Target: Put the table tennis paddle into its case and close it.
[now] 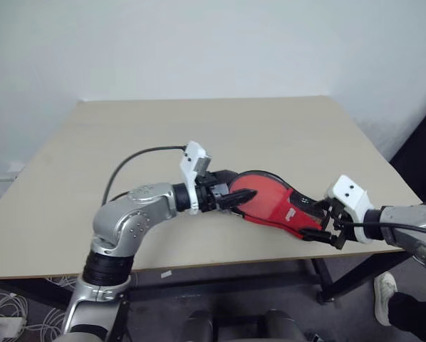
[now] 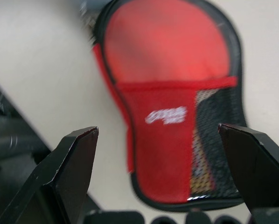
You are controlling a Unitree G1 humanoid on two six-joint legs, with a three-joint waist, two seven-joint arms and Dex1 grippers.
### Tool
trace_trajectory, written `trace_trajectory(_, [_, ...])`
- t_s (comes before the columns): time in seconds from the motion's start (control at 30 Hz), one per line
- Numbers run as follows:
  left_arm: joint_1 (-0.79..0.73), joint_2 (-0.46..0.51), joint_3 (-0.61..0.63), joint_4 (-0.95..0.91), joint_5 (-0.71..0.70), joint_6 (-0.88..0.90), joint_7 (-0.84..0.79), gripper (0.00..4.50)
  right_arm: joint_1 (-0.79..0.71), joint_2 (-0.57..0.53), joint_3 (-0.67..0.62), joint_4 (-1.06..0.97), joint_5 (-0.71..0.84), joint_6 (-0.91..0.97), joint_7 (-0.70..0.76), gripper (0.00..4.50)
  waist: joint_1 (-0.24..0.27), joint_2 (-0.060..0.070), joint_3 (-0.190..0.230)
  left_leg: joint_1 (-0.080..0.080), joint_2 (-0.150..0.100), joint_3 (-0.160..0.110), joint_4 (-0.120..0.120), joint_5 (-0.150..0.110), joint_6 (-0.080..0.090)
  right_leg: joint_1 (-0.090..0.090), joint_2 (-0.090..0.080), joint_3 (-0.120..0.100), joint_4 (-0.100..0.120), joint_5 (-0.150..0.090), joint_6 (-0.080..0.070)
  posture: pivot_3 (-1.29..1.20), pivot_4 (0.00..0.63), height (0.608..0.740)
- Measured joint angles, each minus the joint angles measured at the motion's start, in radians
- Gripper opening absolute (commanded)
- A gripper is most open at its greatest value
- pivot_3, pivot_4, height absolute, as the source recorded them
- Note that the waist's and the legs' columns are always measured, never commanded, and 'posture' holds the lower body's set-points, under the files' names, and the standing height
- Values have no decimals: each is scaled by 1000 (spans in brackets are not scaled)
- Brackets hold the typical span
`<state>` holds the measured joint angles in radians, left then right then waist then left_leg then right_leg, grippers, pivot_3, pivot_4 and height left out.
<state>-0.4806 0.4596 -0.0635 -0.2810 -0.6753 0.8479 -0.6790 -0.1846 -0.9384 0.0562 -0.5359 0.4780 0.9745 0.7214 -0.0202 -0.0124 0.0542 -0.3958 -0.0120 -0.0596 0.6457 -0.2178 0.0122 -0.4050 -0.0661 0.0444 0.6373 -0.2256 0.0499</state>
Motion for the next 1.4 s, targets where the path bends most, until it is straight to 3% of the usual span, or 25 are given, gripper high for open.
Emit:
trace_trajectory(0.23, [-11, 66, 25, 89, 164, -234, -23, 4500, 43, -26, 106, -9, -133, -114, -4, 4456, 0, -1, 1, 0, 0, 0, 0, 0, 0, 0, 0, -1, 0, 0, 0, 0, 0, 740])
trace_trajectory(0.53, [-24, 147, 45, 104, 249, -282, -48, 4500, 51, -30, 163, 97, -289, -268, 3, 4456, 0, -3, 2, 0, 0, 0, 0, 0, 0, 0, 0, -1, 0, 0, 1, 0, 0, 740])
trace_trajectory(0.9, [-14, 97, 96, 135, 297, -478, -34, 4500, 105, -23, 216, 132, -407, -401, 28, 4456, 0, -4, 1, 1, 1, -1, 1, 0, 0, 1, 1, -1, 1, 1, 2, 0, 0, 740])
trace_trajectory(1.0, [-14, 130, 120, 151, 304, -507, -58, 4500, 107, -7, 223, 136, -432, -417, 30, 3843, 0, -5, 1, 1, 1, -1, 1, 0, 0, 1, 1, -1, 1, 0, 1, 0, 0, 740])
trace_trajectory(1.37, [-46, 155, 152, 200, 305, -517, -65, 4500, 104, 20, 257, 157, -514, -463, 47, 34, 0, -8, 0, 2, 2, -1, 2, 0, 0, 3, 1, -2, 1, 1, 2, 0, 0, 740])
trace_trajectory(1.4, [-47, 155, 153, 201, 305, -517, -66, 4500, 102, 20, 258, 157, -519, -464, 48, 34, 0, -8, 0, 2, 2, -1, 2, 0, 0, 4, 1, -2, 1, 1, 2, 0, 0, 740])
